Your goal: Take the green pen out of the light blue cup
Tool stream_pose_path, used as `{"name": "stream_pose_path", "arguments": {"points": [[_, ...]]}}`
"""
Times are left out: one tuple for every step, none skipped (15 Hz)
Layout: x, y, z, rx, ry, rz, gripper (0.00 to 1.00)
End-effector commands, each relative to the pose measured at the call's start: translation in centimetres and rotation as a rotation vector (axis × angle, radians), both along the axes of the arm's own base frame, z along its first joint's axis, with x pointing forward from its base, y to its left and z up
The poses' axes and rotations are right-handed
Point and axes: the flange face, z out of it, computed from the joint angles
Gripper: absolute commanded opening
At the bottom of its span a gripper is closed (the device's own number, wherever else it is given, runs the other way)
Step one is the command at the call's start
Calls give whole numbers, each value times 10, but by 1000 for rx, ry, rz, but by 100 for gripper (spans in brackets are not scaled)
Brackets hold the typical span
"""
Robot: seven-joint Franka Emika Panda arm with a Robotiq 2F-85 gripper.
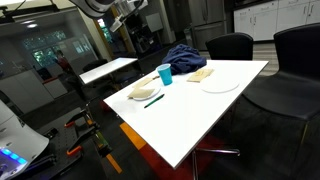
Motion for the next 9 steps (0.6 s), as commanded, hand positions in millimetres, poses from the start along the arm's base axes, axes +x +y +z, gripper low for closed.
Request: {"name": "stream_pose_path", "arguments": {"points": [[-33, 14, 41, -37, -91, 20, 100], [-38, 16, 47, -45, -107, 24, 100], [-44, 19, 53, -50, -121, 30, 100], [-49, 21, 58, -55, -129, 35, 100], [-53, 22, 61, -57, -137, 38, 100], [-58, 23, 63, -59, -140, 44, 100], [-40, 20, 57, -52, -105, 49, 100], [-43, 21, 58, -51, -107, 51, 100], [-43, 21, 58, -51, -107, 52, 100]]}}
